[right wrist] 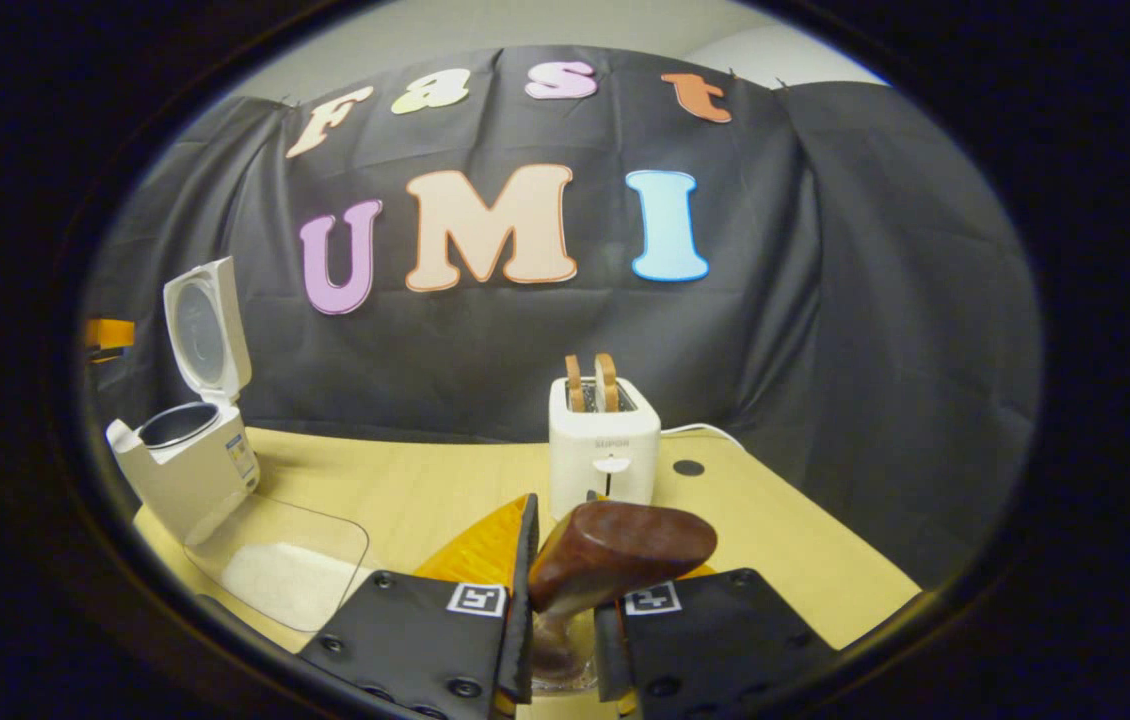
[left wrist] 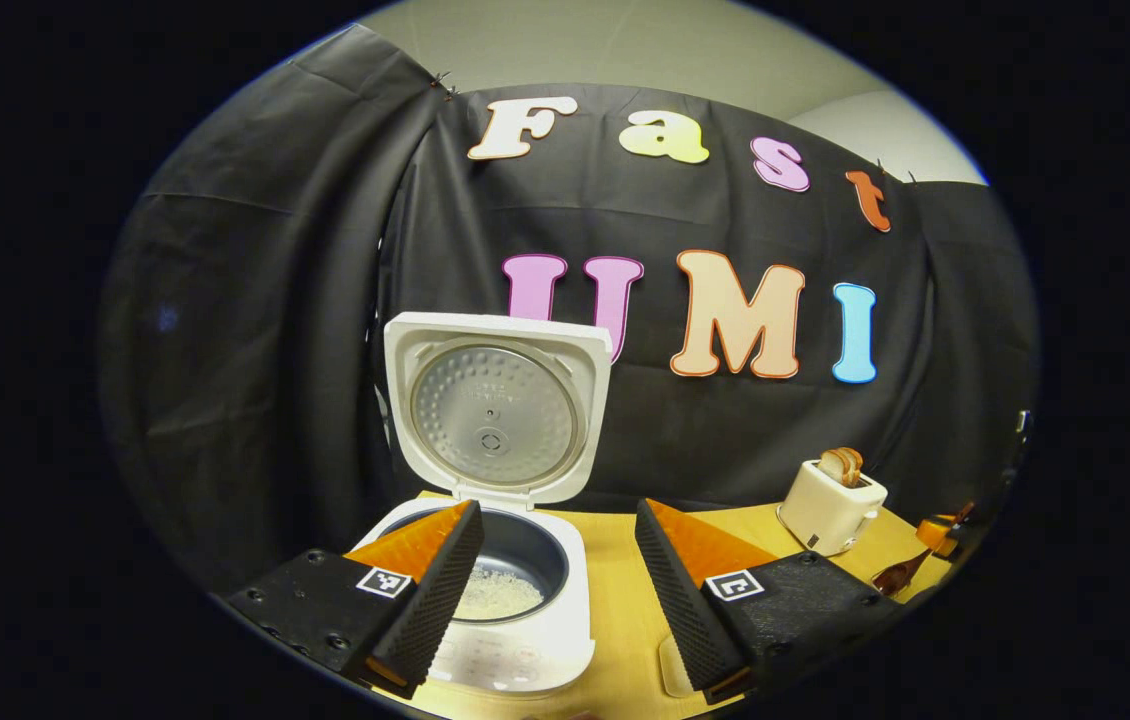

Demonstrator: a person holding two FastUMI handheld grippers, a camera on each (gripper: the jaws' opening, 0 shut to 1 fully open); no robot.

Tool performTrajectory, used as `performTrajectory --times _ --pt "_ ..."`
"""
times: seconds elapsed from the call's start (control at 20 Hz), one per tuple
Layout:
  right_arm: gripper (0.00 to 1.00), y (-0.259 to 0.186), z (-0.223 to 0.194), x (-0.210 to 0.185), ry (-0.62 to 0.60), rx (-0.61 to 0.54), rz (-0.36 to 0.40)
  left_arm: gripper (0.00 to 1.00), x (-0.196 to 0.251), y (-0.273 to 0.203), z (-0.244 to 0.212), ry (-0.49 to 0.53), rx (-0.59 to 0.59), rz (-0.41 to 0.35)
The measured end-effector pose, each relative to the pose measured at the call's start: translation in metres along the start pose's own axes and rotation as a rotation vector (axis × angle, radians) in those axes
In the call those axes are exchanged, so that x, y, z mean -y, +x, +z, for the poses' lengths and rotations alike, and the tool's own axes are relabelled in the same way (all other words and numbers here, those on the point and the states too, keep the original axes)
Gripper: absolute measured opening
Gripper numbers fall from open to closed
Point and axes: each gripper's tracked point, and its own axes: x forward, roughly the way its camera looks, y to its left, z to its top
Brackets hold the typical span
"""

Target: Close the left gripper, press the button to open the rice cooker; take a wooden spoon from the chopstick holder with the right hand, scoop a spoonful of rice and pour it into the rice cooker, then put the wooden spoon back into the chopstick holder.

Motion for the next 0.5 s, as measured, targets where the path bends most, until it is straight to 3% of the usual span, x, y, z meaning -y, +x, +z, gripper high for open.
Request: performTrajectory --times 0.25,0.5 --pt "0.29 -0.019 0.061 -0.014 -0.082 0.053 0.033 0.91 -0.006 -0.005 0.009 -0.012 -0.014 -0.027" --pt "0.29 -0.035 0.104 -0.077 -0.131 0.086 0.151 0.91 -0.017 -0.019 0.018 0.000 -0.009 -0.047"
